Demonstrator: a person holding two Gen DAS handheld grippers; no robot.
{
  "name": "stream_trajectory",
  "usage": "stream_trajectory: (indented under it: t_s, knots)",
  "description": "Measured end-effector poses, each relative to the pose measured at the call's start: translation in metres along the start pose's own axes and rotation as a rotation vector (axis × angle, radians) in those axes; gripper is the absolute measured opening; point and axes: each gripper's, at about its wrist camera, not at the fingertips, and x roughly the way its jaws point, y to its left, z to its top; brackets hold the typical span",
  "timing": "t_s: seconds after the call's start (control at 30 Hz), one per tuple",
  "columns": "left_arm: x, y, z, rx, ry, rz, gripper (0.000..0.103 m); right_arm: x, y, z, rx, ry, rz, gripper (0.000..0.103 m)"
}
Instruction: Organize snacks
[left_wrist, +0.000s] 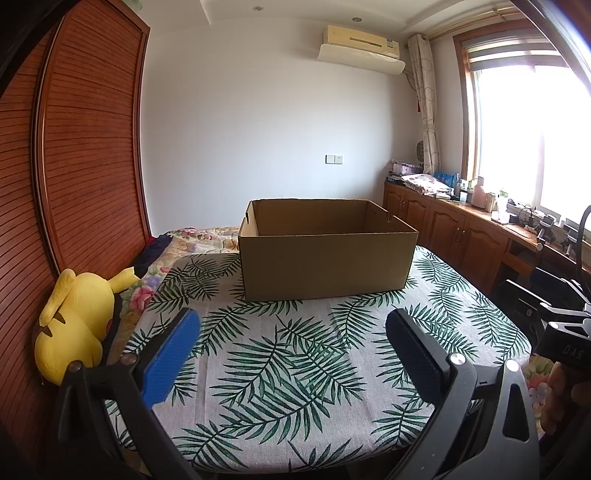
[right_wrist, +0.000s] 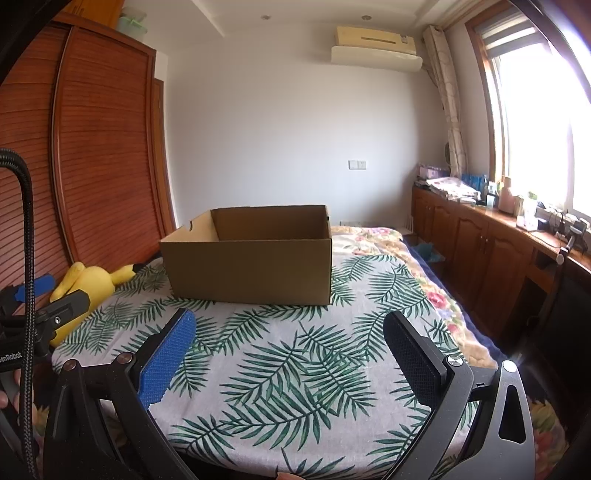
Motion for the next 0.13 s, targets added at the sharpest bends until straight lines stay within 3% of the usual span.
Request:
stream_trajectory:
  t_s: [0.13]
  knots:
    - [-0.0005, -0.0009, 0.0006, 0.001, -0.001, 0.001, 0.102, 0.0001, 0.0, 0.0009, -0.002, -0.002, 0.0, 0.103]
